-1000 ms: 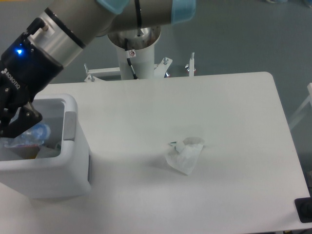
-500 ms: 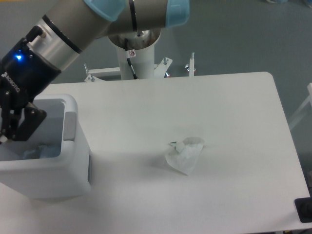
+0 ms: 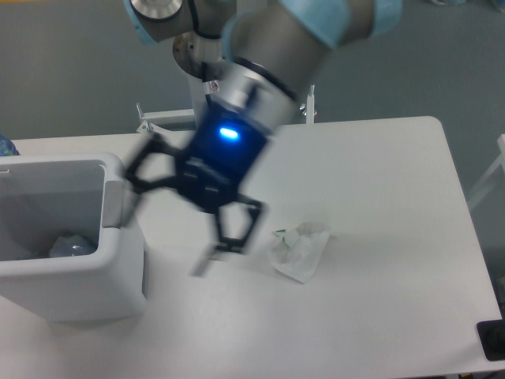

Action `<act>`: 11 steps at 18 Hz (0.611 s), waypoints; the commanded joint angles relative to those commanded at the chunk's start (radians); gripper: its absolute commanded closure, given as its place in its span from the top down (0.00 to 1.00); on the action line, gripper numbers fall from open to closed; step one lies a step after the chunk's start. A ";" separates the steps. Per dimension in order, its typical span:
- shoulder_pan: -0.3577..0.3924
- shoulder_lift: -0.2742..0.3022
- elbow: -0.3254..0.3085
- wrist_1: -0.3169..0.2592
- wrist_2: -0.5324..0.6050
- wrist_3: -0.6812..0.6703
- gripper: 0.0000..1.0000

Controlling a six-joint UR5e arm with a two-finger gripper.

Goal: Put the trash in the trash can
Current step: 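Move the gripper to the white crumpled wrapper and grasp it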

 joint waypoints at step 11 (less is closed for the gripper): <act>0.002 0.002 -0.261 -0.089 0.521 0.403 1.00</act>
